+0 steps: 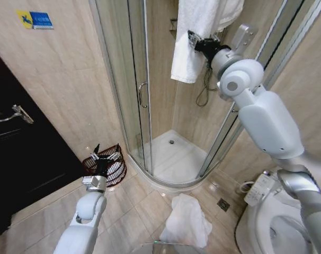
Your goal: Discard the used towel into the hamper.
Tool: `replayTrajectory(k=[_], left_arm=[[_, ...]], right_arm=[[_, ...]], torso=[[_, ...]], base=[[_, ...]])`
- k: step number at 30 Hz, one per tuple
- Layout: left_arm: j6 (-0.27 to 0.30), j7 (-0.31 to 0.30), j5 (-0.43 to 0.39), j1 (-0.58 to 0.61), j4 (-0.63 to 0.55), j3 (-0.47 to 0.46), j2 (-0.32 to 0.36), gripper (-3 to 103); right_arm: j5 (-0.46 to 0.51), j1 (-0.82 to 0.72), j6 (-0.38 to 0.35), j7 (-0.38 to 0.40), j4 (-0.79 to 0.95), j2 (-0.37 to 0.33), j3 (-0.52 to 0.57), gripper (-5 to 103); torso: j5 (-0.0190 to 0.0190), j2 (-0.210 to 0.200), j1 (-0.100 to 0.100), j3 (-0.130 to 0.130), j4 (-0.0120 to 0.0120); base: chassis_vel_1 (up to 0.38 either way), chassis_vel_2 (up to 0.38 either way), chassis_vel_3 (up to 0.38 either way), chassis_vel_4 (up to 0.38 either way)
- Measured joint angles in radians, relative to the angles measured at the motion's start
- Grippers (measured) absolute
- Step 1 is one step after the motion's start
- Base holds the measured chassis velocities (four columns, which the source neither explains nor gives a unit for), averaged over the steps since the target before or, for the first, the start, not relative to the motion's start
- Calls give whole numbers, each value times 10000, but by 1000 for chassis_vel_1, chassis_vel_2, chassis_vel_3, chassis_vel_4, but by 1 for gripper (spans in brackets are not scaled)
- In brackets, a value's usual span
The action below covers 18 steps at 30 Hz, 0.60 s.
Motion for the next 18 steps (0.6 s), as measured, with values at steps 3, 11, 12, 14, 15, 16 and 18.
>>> replayTrajectory(k=[3,11,12,14,15,16,18], left_arm=[[36,-47,0,-18,-47,-14,6,100],[113,-128,-27,40,-139,-149,45,100],[115,-132,-30,57,-140,-167,51,100],[115,-133,-35,82,-166,-192,65,100],[115,-133,-35,82,-166,-192,65,100],[115,-133,-47,94,-188,-199,75,100],[116,-130,-52,94,-198,-199,96,100]], right_arm=[[-2,3,25,-82,-54,22,7,20],[-21,-150,59,0,-162,87,21,9],[-22,-254,66,5,-153,58,49,9],[-25,-453,72,5,-115,11,101,9],[-25,-453,72,5,-115,11,101,9],[-27,-601,75,5,-68,-14,152,9],[-31,-914,78,5,46,-32,262,9]], torso=[[0,0,0,0,0],[-2,0,0,-1,1],[-1,0,-1,-1,1],[-1,0,-1,-1,0],[-1,0,-1,-1,0],[-1,0,-1,-1,0],[0,0,-1,-1,0]], base=[[0,0,0,0],[0,0,0,0],[0,0,0,0],[0,0,0,0],[0,0,0,0],[0,0,0,0],[0,0,0,0]])
